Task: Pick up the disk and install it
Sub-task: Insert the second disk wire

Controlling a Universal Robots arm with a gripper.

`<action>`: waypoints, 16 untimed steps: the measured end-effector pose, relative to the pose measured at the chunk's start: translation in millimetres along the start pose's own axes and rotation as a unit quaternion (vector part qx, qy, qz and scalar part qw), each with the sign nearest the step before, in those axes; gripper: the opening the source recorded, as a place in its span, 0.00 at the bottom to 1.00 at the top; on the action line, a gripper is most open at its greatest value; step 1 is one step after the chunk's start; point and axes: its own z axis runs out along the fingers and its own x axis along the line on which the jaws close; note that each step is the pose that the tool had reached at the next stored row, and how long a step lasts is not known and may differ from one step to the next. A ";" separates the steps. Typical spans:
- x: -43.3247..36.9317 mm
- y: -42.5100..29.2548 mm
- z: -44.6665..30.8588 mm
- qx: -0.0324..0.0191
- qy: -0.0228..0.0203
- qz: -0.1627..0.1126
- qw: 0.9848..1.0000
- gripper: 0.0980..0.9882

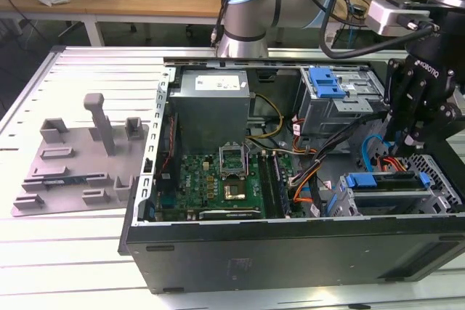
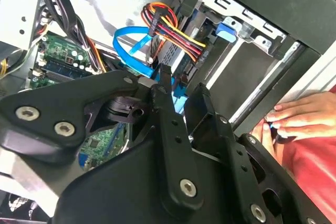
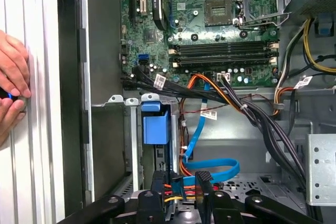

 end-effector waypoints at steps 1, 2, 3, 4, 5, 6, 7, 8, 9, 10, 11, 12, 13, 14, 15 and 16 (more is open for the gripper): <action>0.1 -0.2 0.1 -0.001 0.002 0.000 1.000 0.32; 0.1 -0.4 0.1 -0.002 0.004 0.000 1.000 0.32; 0.1 -0.7 0.1 -0.003 0.006 0.000 1.000 0.32; 0.0 -1.0 0.3 -0.003 0.007 0.000 1.000 0.32; 0.0 -1.4 0.7 -0.003 0.008 0.000 1.000 0.32; 0.0 -1.5 0.8 -0.003 0.008 0.001 1.000 0.32; 0.0 -1.6 1.0 -0.003 0.008 0.002 1.000 0.32; -0.1 -1.7 1.2 -0.003 0.008 0.002 1.000 0.32; 0.0 -1.8 1.3 -0.003 0.008 0.004 1.000 0.32; 0.0 -2.0 1.5 -0.004 0.008 0.006 1.000 0.32; 0.1 -2.0 1.5 -0.004 0.008 0.007 1.000 0.30; 0.2 -2.1 1.5 -0.004 0.008 0.008 1.000 0.22; 0.3 -2.3 1.6 -0.004 0.008 0.009 1.000 0.22; 0.4 -2.4 1.6 -0.004 0.008 0.010 1.000 0.22; 0.7 -2.8 1.7 -0.004 0.008 0.011 1.000 0.22; 0.9 -3.5 1.7 -0.005 0.009 0.012 1.000 0.22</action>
